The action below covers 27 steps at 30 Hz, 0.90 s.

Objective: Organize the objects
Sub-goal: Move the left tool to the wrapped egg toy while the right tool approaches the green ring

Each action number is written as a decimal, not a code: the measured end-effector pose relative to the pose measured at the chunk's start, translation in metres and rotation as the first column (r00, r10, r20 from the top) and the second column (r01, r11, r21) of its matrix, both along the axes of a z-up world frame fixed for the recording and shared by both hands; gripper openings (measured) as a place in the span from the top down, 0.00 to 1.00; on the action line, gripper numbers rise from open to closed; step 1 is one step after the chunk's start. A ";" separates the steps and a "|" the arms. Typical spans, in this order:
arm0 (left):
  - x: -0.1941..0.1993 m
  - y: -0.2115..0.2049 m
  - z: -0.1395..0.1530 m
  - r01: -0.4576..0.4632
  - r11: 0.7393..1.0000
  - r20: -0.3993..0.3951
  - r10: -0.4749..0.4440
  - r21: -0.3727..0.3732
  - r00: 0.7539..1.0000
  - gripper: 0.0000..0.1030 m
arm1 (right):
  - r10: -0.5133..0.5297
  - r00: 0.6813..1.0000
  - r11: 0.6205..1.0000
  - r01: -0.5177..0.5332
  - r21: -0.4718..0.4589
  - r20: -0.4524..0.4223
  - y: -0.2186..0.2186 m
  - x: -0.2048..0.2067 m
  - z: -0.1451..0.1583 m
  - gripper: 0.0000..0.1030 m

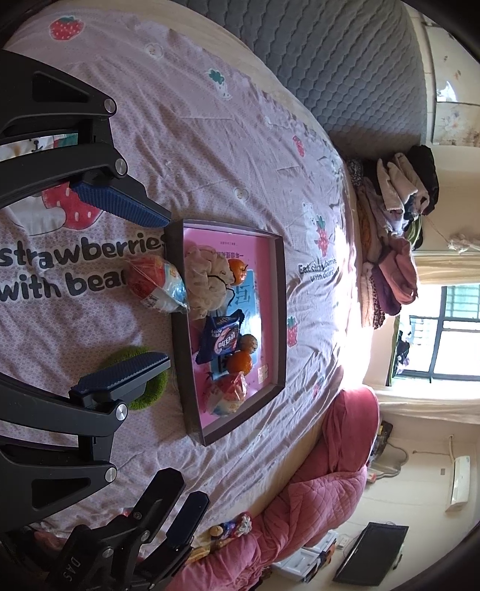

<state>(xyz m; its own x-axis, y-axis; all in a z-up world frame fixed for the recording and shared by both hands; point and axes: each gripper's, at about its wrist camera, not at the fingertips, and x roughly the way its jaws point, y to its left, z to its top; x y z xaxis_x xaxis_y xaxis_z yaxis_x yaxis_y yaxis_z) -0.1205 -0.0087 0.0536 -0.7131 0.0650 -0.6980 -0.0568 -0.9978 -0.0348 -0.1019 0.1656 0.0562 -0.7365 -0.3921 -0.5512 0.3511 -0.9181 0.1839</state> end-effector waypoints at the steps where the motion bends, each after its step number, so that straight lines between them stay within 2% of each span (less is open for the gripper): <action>1: 0.000 0.000 -0.002 0.002 1.000 0.002 -0.002 -0.003 1.000 0.30 | 0.000 1.000 1.000 0.000 0.001 0.004 0.000 -0.001 -0.002 0.41; 27: -0.013 0.005 -0.049 0.038 0.999 0.088 -0.036 -0.026 0.996 0.30 | -0.014 0.990 0.998 0.004 0.070 0.142 -0.010 -0.019 -0.050 0.41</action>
